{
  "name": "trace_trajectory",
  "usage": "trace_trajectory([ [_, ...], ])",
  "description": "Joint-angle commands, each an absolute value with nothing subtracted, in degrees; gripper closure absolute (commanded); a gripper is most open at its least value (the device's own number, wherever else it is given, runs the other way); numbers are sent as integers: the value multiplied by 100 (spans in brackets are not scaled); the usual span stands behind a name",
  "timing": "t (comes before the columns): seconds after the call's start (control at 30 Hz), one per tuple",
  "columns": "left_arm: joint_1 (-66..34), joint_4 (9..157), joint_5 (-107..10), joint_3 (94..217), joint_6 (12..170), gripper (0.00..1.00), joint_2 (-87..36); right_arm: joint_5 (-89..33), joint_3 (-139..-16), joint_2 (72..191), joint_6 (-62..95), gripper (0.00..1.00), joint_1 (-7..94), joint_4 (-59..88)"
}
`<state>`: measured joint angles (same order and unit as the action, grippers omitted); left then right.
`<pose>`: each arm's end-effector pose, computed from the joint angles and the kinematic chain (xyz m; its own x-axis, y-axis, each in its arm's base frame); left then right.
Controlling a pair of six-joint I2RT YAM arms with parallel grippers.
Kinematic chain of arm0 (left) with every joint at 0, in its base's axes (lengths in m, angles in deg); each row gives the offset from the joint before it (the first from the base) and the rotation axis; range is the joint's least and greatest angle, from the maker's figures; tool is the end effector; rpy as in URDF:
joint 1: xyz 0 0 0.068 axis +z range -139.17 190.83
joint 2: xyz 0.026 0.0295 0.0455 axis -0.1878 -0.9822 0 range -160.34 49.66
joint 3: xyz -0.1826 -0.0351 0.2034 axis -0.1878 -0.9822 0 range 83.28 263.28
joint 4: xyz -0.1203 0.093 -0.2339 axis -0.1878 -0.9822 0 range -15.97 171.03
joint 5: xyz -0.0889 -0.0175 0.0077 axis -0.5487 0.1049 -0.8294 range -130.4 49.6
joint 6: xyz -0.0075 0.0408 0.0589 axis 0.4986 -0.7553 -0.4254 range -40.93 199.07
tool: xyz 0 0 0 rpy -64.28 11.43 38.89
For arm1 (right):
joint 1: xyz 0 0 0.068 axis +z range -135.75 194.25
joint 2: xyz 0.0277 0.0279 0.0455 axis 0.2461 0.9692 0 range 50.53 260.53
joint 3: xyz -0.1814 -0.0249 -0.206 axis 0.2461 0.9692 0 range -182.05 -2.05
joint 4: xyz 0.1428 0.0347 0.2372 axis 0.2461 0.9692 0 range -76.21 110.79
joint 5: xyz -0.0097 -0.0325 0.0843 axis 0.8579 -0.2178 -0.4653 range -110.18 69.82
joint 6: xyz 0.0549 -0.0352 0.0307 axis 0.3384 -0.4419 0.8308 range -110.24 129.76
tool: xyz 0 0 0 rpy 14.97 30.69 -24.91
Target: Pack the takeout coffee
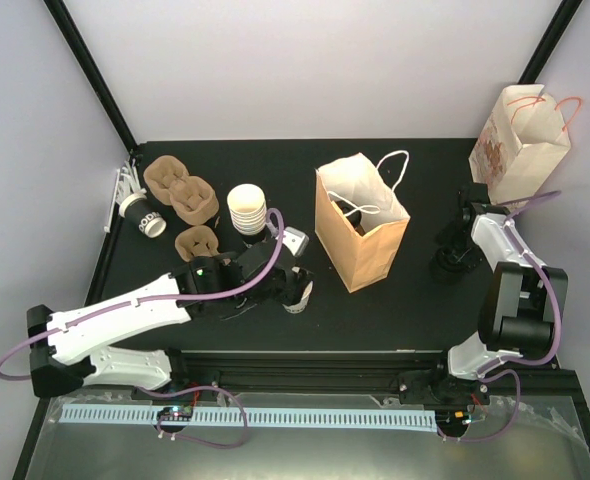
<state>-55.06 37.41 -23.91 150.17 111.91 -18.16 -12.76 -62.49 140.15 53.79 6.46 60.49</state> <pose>0.1288 -0.2462 0.3245 -0.6705 0.2252 -0.7069 0.5103 0.8316 -0.2192 0.3063 -0.0497 0.1751 -0.5758 0.7744 -0.2624 0.7869 0.6120 0.0794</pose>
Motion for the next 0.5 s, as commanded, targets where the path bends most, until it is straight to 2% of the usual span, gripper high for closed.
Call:
trace_trajectory([
  [0.0,-5312,3833,-2339,14836,11072,40,-1623,-1151,-6427,13797,5449,35,612,6236],
  [0.47,-5169,3860,-2456,14579,11089,40,-1439,-1192,-6485,13364,5270,36,629,6343],
])
